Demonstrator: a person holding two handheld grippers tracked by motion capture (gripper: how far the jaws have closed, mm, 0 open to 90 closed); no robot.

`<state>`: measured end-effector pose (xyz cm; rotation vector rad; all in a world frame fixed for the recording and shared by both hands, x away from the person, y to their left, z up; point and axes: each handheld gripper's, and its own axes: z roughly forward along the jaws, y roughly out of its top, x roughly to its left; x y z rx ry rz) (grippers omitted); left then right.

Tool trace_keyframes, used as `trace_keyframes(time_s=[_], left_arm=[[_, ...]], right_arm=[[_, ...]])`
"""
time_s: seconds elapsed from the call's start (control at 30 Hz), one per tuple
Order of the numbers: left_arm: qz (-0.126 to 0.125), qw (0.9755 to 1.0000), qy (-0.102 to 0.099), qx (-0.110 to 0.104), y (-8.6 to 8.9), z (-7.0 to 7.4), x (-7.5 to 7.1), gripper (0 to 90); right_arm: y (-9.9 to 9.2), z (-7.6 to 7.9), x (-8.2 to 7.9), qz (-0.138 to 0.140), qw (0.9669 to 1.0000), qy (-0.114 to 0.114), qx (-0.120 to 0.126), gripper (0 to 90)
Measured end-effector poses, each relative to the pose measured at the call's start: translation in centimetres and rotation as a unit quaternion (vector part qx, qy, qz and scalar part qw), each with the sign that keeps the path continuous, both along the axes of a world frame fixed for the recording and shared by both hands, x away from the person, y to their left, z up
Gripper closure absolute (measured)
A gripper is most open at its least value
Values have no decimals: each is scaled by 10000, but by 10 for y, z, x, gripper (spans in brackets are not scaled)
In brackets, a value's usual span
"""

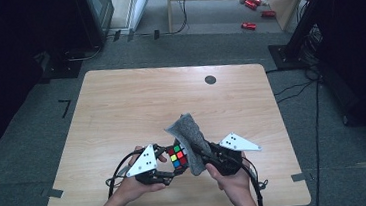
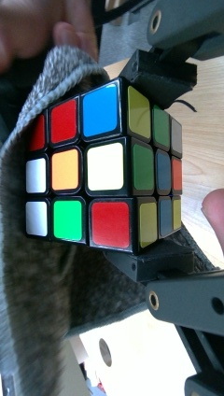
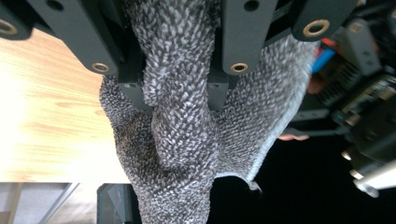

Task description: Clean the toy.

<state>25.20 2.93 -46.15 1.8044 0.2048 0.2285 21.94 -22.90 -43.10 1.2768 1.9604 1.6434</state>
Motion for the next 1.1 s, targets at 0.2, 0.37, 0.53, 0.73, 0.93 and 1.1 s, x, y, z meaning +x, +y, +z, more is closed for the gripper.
trace_keyframes(time_s=[0.2,0.37,0.53,0.73,0.93,1.1], left_arm=[[190,9998,88,-48,5,-1,5,345],[73,9999,148,37,2,-3,4,345],[-27,9999,113,-21,-1,-2,1,345],[83,9996,190,-183,5,0,5,345],[-29,9997,211,-148,2,-3,3,345],[-24,9996,218,-161,3,-1,3,345]], right_arm=[[1,0,-1,35,10000,29,-63,700],[5,6,-6,44,9999,-128,-23,700],[3,3,-4,-46,9999,-122,-53,701],[1,-1,-1,-65,9999,-57,-112,700],[7,9,-11,-56,9992,-378,-65,701],[6,0,-5,-134,9994,-257,-179,701]])
